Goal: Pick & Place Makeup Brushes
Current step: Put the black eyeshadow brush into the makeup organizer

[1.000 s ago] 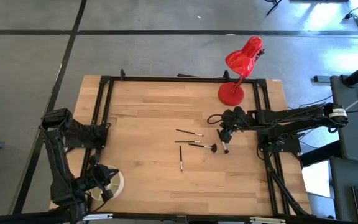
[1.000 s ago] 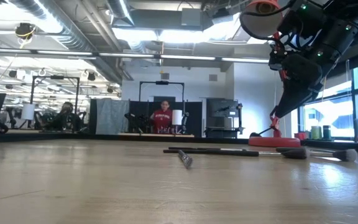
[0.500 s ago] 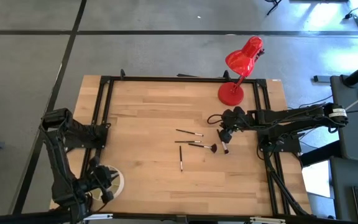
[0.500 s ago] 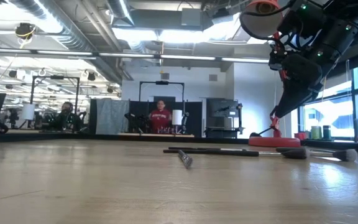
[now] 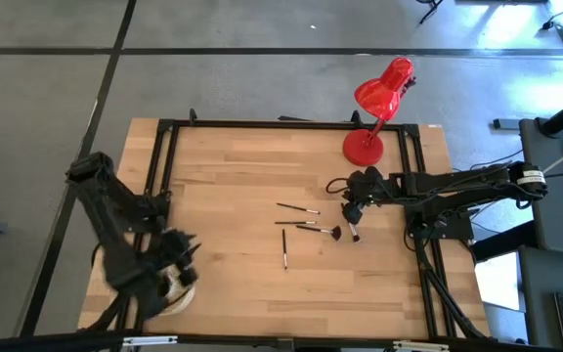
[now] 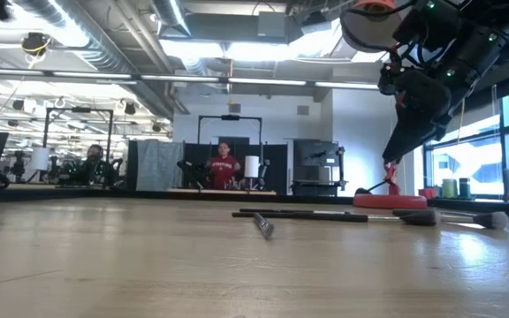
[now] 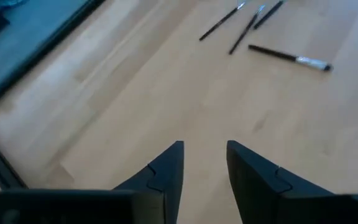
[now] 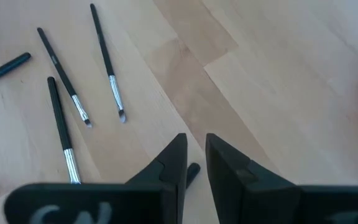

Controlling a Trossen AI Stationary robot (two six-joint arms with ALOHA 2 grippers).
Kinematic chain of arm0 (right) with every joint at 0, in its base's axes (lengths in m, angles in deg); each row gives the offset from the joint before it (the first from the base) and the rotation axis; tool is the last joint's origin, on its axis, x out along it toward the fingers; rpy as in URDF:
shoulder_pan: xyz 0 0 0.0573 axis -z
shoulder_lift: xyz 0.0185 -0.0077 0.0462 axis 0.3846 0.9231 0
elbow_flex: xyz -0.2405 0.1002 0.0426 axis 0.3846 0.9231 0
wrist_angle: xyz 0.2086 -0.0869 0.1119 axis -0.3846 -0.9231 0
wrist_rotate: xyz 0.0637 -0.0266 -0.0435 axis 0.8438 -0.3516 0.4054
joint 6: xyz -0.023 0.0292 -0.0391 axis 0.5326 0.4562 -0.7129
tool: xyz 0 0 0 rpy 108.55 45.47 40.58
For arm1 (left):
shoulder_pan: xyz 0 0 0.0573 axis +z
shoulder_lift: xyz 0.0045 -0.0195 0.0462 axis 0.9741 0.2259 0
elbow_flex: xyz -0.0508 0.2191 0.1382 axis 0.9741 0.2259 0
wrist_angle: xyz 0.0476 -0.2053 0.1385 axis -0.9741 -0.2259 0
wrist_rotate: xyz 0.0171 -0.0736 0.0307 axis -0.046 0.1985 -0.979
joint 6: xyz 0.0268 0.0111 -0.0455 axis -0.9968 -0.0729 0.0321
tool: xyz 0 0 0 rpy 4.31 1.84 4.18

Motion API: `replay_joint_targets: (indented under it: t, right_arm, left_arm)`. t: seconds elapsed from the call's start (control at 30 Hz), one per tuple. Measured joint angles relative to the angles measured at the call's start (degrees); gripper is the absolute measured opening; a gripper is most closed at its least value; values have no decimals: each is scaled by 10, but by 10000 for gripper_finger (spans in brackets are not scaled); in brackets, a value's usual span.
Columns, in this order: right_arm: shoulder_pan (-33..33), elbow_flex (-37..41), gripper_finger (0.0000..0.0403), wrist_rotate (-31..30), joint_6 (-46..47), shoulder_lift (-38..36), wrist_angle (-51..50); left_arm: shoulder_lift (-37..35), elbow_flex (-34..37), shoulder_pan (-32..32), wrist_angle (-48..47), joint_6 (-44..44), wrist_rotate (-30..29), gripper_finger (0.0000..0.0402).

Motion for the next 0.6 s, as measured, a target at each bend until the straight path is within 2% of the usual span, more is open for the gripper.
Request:
replay_joint_targets:
  t: [0.1,0.2,0.33,0.43,0.5,0.6]
  right_arm:
    - [0,0,60,0,-11,0,0]
    - [0,0,60,0,-22,0,0]
    - [0,0,60,0,-41,0,-4]
    - [0,0,60,0,-58,0,-6]
    - [0,0,60,0,-66,0,-6]
    - [0,0,60,0,-74,0,-6]
  left_arm:
    - [-4,0,101,91,-197,38,114]
    - [2,3,210,230,-418,90,114]
    - [36,10,325,424,-714,201,112]
    - [81,10,373,522,-927,321,112]
    - [115,10,389,565,-1036,386,114]
    - [167,-6,401,597,-1121,410,118]
